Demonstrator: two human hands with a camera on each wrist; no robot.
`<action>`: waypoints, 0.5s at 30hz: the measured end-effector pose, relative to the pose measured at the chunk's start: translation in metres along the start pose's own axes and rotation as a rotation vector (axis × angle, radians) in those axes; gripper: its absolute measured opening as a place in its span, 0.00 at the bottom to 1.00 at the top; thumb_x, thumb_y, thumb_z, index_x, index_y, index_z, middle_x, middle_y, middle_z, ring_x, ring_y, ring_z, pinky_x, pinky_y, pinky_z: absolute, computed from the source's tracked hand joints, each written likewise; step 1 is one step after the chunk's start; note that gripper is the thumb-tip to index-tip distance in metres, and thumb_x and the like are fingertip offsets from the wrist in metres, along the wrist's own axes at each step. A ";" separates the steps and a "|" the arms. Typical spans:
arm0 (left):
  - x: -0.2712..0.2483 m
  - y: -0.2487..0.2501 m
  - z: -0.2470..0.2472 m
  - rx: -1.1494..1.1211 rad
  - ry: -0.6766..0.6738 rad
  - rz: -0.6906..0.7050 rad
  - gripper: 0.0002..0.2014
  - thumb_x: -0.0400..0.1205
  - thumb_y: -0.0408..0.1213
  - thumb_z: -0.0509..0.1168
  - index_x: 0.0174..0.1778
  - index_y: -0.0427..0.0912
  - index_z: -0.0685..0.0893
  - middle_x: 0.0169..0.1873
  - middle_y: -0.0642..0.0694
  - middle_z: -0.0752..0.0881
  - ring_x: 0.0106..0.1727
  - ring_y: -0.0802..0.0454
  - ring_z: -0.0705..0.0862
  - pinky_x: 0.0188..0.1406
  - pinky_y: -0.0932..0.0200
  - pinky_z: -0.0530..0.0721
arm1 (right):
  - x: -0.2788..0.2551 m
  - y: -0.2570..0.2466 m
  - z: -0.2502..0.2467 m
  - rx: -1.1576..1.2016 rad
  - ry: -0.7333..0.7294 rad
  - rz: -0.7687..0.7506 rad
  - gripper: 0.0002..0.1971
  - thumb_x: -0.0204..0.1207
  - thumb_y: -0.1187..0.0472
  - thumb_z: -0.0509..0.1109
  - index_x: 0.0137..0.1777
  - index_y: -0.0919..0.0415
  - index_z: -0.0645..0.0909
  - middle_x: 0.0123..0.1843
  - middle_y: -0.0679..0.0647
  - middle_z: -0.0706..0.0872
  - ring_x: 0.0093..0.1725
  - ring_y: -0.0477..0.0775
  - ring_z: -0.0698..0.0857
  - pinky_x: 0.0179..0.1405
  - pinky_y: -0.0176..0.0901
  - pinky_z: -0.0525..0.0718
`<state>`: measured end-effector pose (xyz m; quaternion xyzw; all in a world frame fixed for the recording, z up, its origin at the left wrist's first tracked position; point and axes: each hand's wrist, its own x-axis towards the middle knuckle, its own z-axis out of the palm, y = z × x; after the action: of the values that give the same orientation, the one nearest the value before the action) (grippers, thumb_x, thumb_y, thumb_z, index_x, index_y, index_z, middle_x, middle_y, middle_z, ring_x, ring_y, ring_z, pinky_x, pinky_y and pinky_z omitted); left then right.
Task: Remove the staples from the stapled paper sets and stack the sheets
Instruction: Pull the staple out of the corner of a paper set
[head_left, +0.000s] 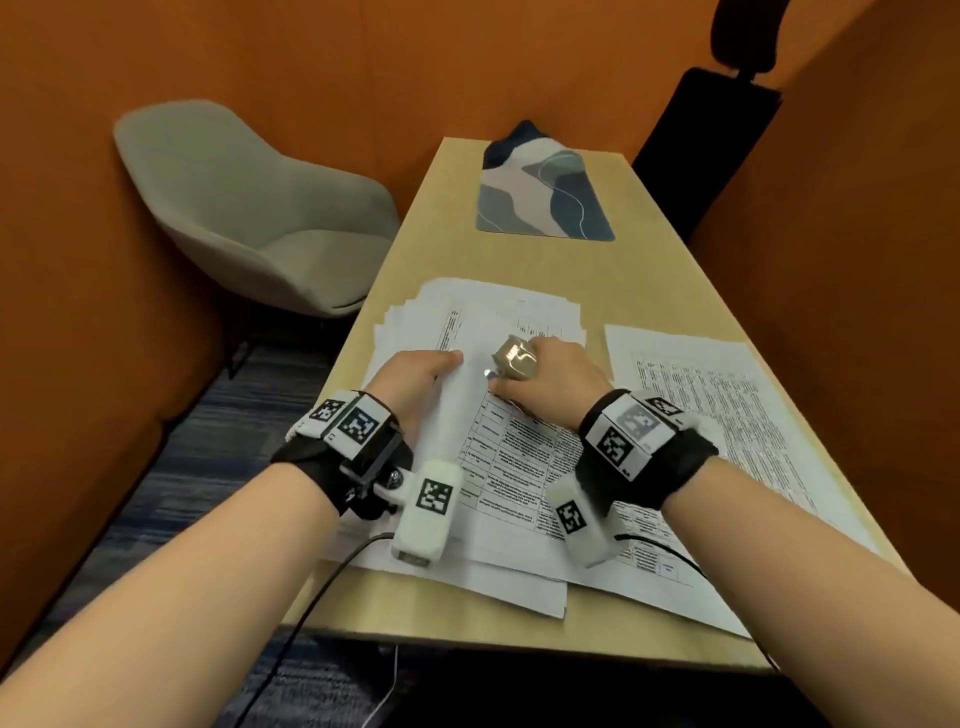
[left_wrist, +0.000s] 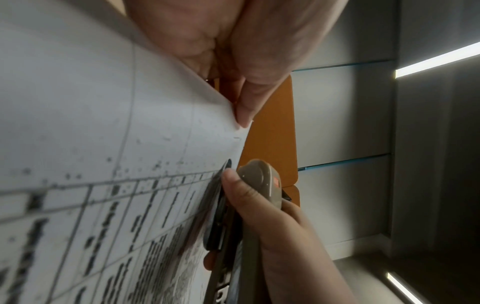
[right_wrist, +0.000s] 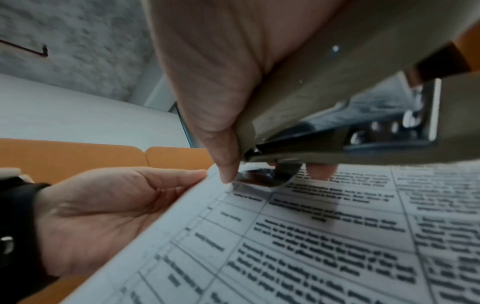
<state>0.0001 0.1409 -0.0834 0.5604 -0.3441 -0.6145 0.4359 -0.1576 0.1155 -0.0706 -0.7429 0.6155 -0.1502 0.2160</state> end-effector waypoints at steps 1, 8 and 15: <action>0.000 0.000 -0.001 -0.005 0.011 0.000 0.11 0.83 0.39 0.60 0.49 0.36 0.84 0.43 0.40 0.89 0.39 0.48 0.89 0.39 0.56 0.81 | 0.002 0.000 0.002 0.023 0.005 0.005 0.17 0.69 0.43 0.71 0.47 0.55 0.76 0.50 0.55 0.85 0.51 0.58 0.83 0.45 0.45 0.79; 0.002 -0.003 -0.005 0.065 -0.003 0.060 0.10 0.83 0.34 0.62 0.53 0.31 0.84 0.49 0.34 0.87 0.46 0.43 0.87 0.48 0.53 0.85 | 0.005 -0.003 0.004 0.166 -0.012 -0.047 0.13 0.69 0.47 0.74 0.43 0.56 0.78 0.46 0.55 0.86 0.50 0.58 0.84 0.51 0.54 0.83; 0.006 -0.007 -0.008 0.132 0.006 0.129 0.17 0.79 0.33 0.67 0.62 0.29 0.80 0.54 0.33 0.86 0.52 0.42 0.87 0.52 0.51 0.86 | 0.008 -0.002 0.003 0.153 -0.052 -0.095 0.13 0.69 0.48 0.75 0.43 0.54 0.78 0.44 0.52 0.84 0.49 0.56 0.83 0.51 0.51 0.82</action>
<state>0.0068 0.1385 -0.0935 0.5664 -0.4178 -0.5595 0.4376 -0.1526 0.1080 -0.0727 -0.7563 0.5603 -0.1877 0.2807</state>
